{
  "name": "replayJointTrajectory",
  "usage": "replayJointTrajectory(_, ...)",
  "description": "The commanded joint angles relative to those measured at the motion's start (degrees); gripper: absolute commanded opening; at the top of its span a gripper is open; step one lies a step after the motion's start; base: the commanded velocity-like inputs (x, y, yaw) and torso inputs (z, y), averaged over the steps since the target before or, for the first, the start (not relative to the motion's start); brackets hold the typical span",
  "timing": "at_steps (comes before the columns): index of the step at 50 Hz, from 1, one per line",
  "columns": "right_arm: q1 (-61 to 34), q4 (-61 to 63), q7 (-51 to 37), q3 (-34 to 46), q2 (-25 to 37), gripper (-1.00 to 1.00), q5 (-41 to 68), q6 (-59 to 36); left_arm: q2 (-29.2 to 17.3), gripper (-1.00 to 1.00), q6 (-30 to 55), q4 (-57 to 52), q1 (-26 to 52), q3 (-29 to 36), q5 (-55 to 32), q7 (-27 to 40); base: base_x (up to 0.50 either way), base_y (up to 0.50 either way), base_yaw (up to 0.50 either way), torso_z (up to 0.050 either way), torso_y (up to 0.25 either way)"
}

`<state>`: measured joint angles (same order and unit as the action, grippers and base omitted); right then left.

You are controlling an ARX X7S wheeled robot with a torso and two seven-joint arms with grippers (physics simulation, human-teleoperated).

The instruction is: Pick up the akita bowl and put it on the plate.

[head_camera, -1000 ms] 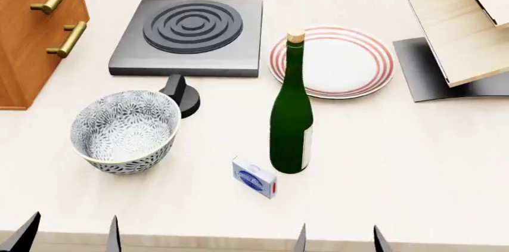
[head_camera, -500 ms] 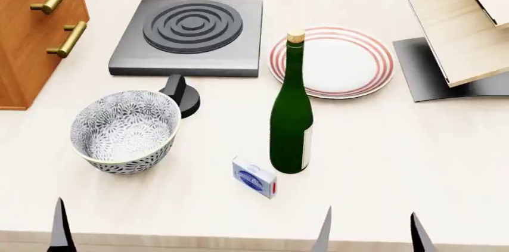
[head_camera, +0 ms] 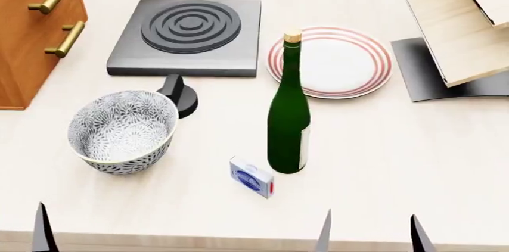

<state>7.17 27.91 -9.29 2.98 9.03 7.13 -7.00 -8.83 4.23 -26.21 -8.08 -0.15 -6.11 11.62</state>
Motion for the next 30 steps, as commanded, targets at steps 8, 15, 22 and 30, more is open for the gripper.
replayJointTrajectory(8, -0.04, -0.17, -0.57, 0.92, 0.95, 1.0, 0.53, 0.46, -0.81, 1.0, -0.59, 0.0, -0.26, 0.61, -0.9, 0.75, 0.0, -0.48, 0.0, 0.0, 0.0)
replayJointTrajectory(15, -0.22, -0.38, -0.89, 1.61, 1.18, 1.0, 0.19, 0.47, -1.09, 1.0, -0.78, 0.51, -0.2, 1.24, -0.75, 0.93, 0.0, -0.5, 0.0, 0.0, 0.0)
replayJointTrajectory(22, -0.48, -1.15, -1.31, 1.85, 1.16, 1.0, 0.36, 1.0, -1.35, 1.0, -1.04, 0.71, -0.22, 1.25, -1.12, 1.24, 0.0, -0.2, 0.0, 0.0, 0.0)
replayJointTrajectory(30, -0.26, -1.0, -2.09, 2.41, 1.28, 1.0, -0.42, 1.7, -1.66, 1.0, -1.07, 0.55, -0.22, 1.46, -1.38, 1.58, 0.0, 0.0, 0.0, 0.0, 0.0)
